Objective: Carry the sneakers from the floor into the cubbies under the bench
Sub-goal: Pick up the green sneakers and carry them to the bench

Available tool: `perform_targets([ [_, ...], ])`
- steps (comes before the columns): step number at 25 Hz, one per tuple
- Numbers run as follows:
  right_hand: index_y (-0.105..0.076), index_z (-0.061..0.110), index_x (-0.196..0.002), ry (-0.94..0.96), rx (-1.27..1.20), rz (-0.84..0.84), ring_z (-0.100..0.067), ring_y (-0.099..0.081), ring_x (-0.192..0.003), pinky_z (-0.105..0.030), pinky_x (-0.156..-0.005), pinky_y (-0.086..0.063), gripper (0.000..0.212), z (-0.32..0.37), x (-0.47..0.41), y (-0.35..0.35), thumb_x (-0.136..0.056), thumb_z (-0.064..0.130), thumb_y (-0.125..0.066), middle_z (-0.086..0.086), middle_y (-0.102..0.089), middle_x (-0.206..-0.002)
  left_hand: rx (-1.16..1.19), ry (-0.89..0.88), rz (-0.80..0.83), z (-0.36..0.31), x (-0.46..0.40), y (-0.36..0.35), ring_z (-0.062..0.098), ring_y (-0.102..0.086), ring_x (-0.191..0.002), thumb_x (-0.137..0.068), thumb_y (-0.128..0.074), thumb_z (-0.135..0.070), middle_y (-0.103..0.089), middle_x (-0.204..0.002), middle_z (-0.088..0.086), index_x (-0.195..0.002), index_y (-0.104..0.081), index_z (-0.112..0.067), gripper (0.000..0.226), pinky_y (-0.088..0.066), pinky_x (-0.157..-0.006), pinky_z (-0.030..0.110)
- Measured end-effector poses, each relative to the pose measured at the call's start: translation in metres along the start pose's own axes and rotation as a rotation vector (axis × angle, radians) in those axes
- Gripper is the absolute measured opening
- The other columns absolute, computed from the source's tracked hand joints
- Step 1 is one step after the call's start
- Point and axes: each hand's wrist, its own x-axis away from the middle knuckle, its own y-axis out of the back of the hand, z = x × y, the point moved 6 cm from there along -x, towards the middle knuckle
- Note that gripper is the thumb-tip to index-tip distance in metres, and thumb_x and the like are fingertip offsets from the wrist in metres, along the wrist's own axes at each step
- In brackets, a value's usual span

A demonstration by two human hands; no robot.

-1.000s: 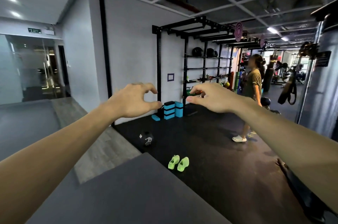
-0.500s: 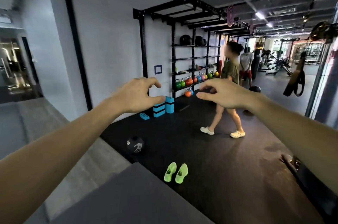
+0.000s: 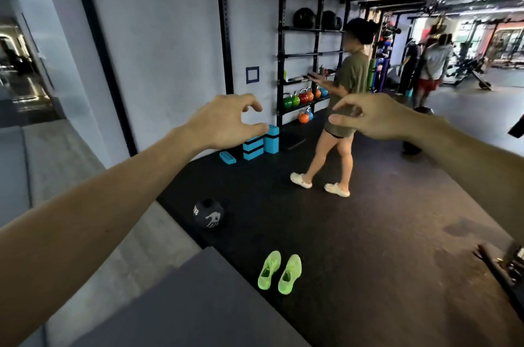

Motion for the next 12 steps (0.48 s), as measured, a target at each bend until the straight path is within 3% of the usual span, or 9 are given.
perform_targets([
  [3,-0.059,0.021,-0.118,-0.014,0.012,0.037,-0.012,-0.054,-0.092,-0.028,-0.076,-0.039,0.041,-0.037,-0.067,-0.040,-0.088,0.049,-0.055,0.005,-0.058,-0.103,0.002,0.005,0.026,0.039,-0.070,-0.038,0.019,-0.050,-0.119,-0.083,-0.059,-0.059,-0.054,-0.132,-0.001,-0.126,-0.052,-0.034,0.050,-0.043,-0.097,0.038],
  [7,-0.059,0.023,-0.120,-0.038,0.022,0.037,-0.013,-0.056,-0.098,-0.033,-0.086,-0.047,0.046,-0.091,-0.157,-0.086,-0.087,0.054,-0.055,0.001,-0.061,-0.116,0.018,-0.048,0.011,0.086,-0.172,-0.085,0.018,-0.050,-0.120,-0.082,-0.059,-0.060,-0.054,-0.131,-0.003,-0.126,-0.052,-0.034,0.051,-0.044,-0.098,0.043],
  [12,-0.055,0.022,-0.126,-0.142,0.041,0.030,-0.009,-0.049,-0.097,-0.025,-0.083,-0.037,0.046,-0.158,-0.272,-0.145,-0.090,0.050,-0.054,0.000,-0.055,-0.121,0.060,-0.087,0.097,0.153,-0.310,-0.162,0.016,-0.055,-0.109,-0.081,-0.060,-0.059,-0.055,-0.130,-0.002,-0.127,-0.051,-0.032,0.054,-0.048,-0.091,0.039],
])
